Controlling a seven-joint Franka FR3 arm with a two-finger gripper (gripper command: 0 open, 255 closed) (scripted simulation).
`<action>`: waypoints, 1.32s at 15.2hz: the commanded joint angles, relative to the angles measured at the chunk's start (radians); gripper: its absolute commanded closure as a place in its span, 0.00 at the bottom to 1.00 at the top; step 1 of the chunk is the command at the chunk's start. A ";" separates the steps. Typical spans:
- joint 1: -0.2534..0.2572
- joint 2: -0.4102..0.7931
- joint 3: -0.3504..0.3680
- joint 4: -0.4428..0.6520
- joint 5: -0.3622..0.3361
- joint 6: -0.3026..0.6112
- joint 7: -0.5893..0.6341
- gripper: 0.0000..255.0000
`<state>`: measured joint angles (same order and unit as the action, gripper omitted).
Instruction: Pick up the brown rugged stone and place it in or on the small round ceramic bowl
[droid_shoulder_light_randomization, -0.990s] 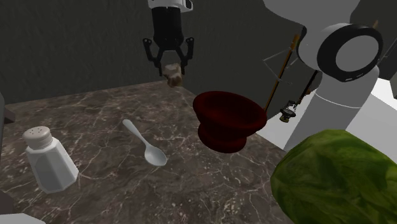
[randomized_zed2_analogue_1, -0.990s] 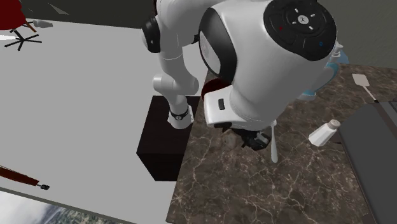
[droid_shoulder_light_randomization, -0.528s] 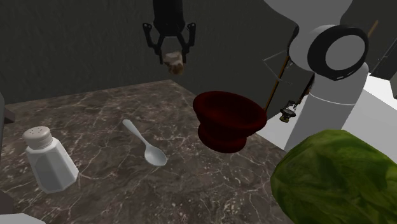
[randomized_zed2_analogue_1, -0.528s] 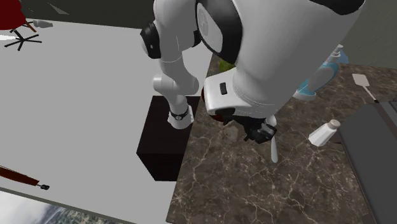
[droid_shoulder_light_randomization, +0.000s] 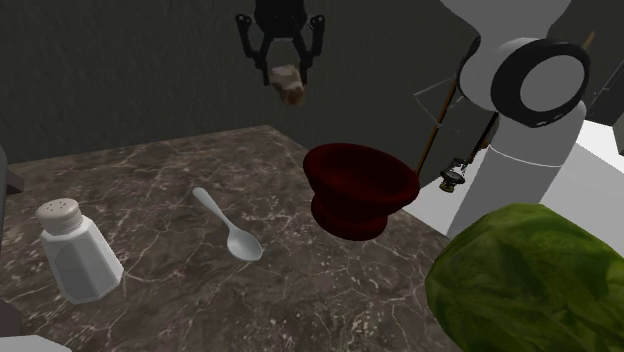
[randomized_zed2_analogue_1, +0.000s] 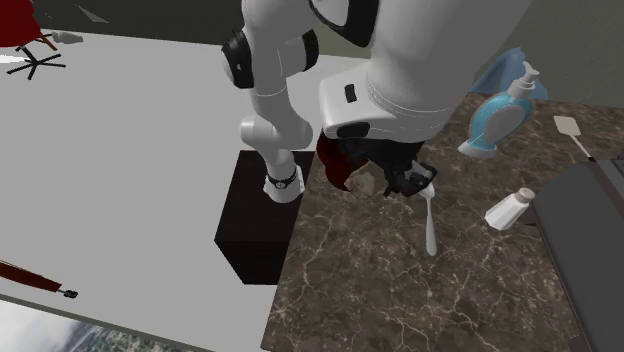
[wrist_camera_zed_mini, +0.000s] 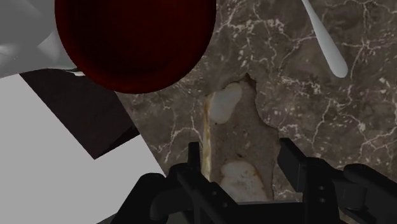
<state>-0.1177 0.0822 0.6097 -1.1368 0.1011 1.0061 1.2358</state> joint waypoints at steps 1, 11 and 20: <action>-0.023 -0.096 -0.010 -0.097 0.056 0.016 -0.014 1.00; -0.019 -0.516 -0.115 -0.432 0.252 -0.024 -0.076 1.00; 0.002 -0.636 -0.133 -0.620 0.280 0.046 -0.114 1.00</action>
<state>-0.1166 -0.5459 0.4766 -1.7393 0.3799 1.0424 1.1264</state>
